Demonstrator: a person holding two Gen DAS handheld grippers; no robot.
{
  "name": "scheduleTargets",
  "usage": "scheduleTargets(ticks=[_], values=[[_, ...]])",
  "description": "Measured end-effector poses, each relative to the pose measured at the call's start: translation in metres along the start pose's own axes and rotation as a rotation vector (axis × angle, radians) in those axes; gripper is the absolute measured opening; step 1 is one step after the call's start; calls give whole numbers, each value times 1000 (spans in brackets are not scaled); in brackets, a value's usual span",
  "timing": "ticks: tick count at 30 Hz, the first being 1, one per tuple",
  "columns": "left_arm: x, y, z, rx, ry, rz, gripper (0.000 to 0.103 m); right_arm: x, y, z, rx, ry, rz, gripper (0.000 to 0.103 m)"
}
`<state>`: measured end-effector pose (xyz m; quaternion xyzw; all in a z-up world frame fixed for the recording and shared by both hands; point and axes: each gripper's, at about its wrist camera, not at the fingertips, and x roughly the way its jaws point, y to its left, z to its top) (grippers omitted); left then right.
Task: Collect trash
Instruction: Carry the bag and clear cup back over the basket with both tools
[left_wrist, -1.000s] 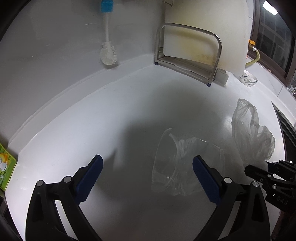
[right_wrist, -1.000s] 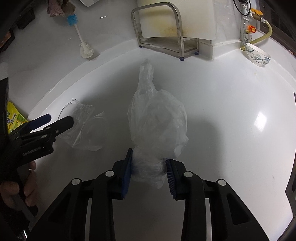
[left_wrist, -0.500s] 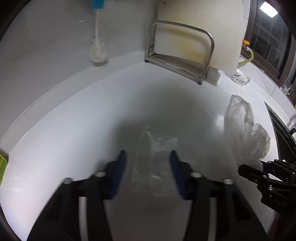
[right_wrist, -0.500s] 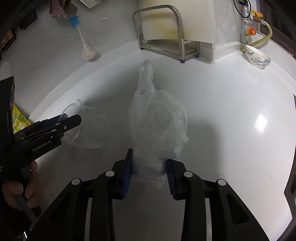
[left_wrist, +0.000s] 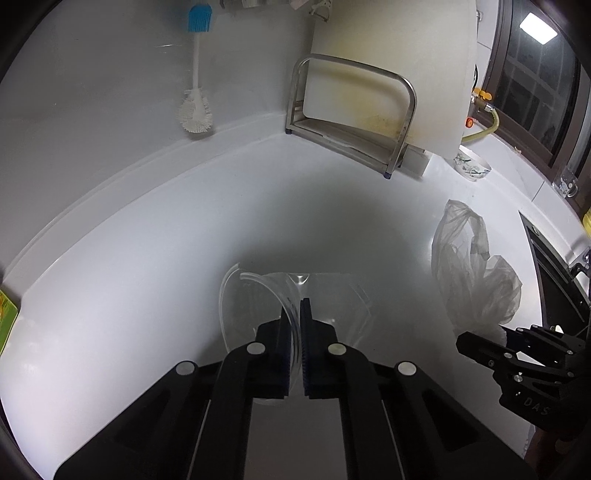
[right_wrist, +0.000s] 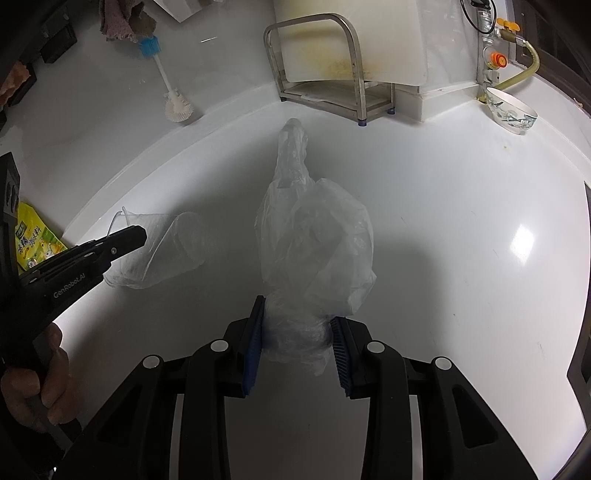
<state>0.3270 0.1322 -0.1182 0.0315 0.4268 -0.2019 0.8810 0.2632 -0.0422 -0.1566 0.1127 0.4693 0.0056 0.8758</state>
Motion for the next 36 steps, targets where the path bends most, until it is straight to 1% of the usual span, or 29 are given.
scheduleTargets(ticks=[11,20,27,36], values=[[-22,-16,-5,13,-16,17,5,-13,-3,-9,2,-9,14,33],[-42,-30,-19,0,-10,40,5,-33,-4,-19,-5,-27,30,33],[-61,-43,-30,-6,-26,54,5,-59,-12,-37,-8,-43,40,33],[-86,-78,-50,20,-31,45,5,-93,-32,-66,-2,-49,25,33]])
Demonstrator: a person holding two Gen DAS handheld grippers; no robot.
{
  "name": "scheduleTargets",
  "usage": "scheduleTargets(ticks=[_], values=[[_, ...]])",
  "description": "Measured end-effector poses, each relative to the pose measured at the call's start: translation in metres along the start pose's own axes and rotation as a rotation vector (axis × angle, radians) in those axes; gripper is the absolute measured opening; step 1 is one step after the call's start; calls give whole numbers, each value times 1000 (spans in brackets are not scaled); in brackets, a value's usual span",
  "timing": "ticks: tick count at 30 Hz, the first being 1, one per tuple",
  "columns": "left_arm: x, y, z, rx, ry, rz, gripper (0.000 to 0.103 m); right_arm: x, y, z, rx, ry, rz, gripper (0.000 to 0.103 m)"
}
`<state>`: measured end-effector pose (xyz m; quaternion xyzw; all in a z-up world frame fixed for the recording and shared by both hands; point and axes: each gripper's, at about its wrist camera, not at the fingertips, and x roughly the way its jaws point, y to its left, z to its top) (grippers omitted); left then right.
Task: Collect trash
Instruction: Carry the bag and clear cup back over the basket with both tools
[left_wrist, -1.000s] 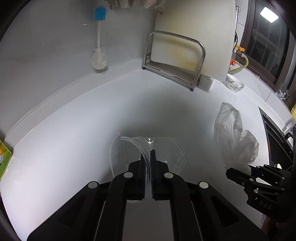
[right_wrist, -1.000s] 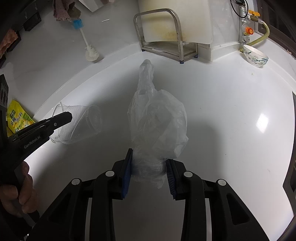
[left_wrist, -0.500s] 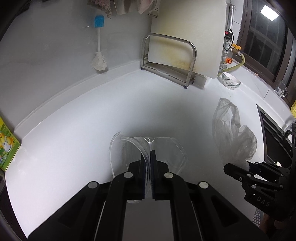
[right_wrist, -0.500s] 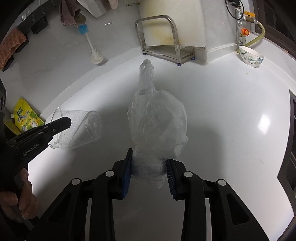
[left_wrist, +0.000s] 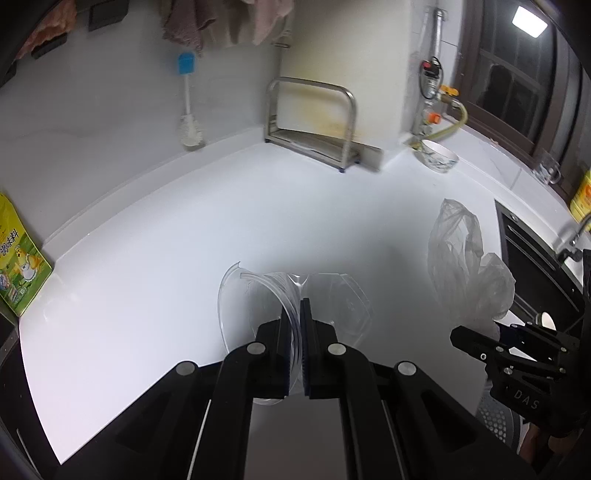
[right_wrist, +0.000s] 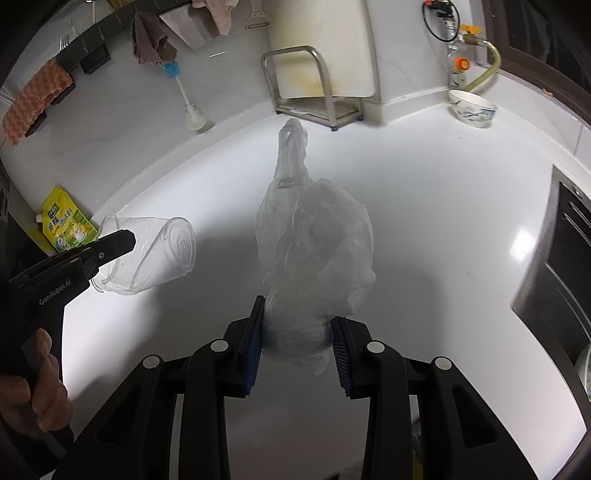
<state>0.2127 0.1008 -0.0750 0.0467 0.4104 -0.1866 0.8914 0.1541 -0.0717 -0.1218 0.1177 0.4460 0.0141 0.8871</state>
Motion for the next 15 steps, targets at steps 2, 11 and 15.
scheduleTargets(ticks=[2,11,15], values=[[-5,-10,-5,5,2,-5,5,-10,-6,-7,-1,-3,-4,33],[-35,-60,-26,39,-10,-19,5,-54,-37,-41,-4,-11,-5,33],[-47,-83,-38,39,-14,-32,5,-76,-54,-58,-1,-10,-2,33]])
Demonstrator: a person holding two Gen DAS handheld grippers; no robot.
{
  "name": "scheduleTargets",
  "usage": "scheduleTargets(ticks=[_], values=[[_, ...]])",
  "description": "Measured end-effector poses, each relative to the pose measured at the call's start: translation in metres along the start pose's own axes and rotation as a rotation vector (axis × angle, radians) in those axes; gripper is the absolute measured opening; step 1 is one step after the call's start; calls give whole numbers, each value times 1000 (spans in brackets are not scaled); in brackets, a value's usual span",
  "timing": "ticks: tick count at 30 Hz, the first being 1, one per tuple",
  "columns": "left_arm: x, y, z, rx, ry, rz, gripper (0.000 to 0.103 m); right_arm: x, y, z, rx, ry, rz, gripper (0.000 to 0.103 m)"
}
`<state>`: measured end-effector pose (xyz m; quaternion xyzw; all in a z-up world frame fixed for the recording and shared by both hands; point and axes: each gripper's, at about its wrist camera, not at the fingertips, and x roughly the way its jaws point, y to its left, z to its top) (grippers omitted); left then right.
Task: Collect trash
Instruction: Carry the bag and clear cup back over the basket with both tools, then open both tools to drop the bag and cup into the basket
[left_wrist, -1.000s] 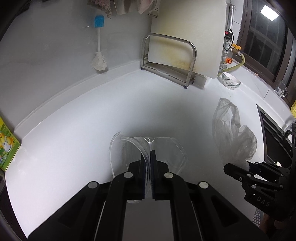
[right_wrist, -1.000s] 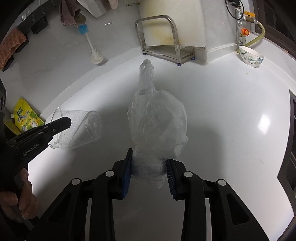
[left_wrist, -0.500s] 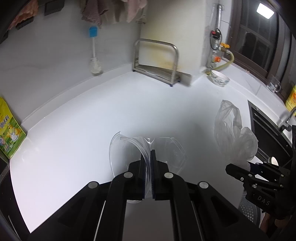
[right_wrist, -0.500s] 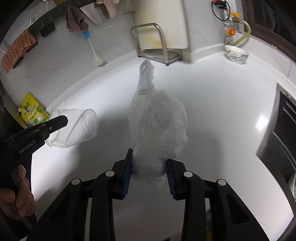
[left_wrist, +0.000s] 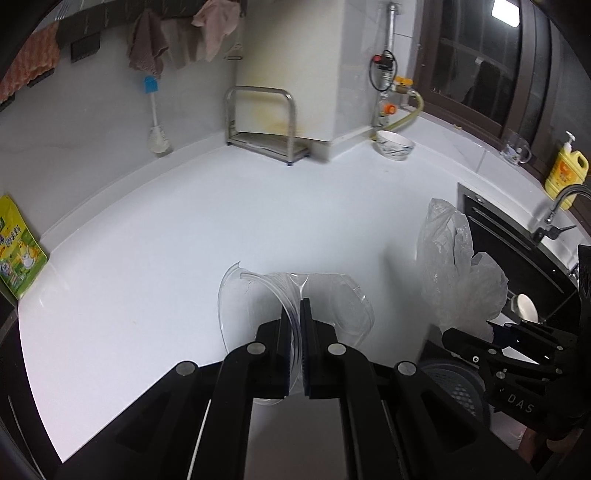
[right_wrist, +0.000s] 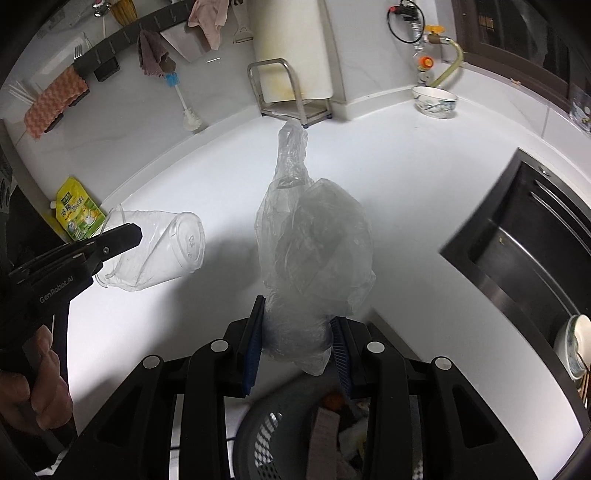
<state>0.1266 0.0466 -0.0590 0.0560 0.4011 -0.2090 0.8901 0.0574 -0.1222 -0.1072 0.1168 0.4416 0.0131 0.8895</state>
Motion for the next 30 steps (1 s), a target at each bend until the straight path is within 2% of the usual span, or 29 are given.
scheduleTargets(ticks=[8,17,23,30], values=[[-23,-60,-24,35,5,-15,5,-43,-38,-41,22,-1,14,33],[-32,-118,-53,55,33,-32,5,-70,-75,-84,17,41,23,33],[-31,-146,-84,65,74,-13,5,-74,-94,-110,16,72,42,33],[-26,-160,-110,53,129,2,5,-66,-101,-132,-5,137,77,33]])
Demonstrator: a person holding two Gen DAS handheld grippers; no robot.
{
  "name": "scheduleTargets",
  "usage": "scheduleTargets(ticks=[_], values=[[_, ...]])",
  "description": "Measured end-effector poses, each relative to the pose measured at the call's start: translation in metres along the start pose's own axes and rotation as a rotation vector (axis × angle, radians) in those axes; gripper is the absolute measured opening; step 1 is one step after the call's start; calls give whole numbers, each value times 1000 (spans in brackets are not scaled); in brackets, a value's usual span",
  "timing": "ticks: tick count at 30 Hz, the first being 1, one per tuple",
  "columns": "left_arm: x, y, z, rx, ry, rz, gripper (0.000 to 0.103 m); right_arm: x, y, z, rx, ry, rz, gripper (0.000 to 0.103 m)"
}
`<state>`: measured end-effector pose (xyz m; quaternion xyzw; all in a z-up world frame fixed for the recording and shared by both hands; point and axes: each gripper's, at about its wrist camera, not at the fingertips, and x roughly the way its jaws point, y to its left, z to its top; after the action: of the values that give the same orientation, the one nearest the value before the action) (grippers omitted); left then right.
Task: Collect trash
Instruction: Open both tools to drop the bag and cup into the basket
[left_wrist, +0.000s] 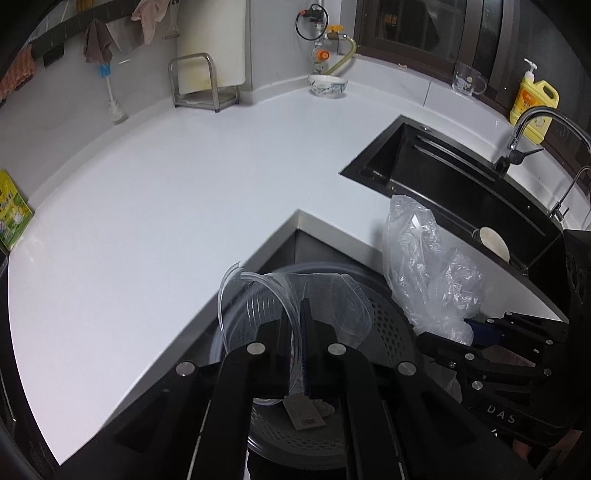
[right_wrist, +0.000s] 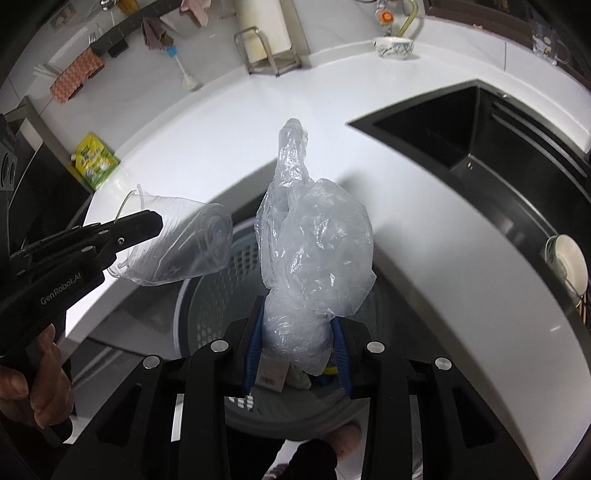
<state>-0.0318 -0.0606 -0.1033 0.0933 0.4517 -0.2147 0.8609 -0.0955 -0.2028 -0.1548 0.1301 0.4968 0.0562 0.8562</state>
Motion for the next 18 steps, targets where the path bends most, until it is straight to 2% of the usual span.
scheduleTargets(ticks=[7,13,16,17,18], values=[[16,5,-13,-37,59,29,5,26,0,-9,-13,92,28,33],[19,12,-14,-72,67,53,6,42,4,-8,-39,131,48,34],[20,18,-15,-92,77,62,8,42,6,-4,-44,119,53,44],[20,20,-15,-98,82,69,15,42,6,-3,-47,113,54,51],[20,22,-14,-104,84,72,19,42,7,-1,-48,109,52,55]])
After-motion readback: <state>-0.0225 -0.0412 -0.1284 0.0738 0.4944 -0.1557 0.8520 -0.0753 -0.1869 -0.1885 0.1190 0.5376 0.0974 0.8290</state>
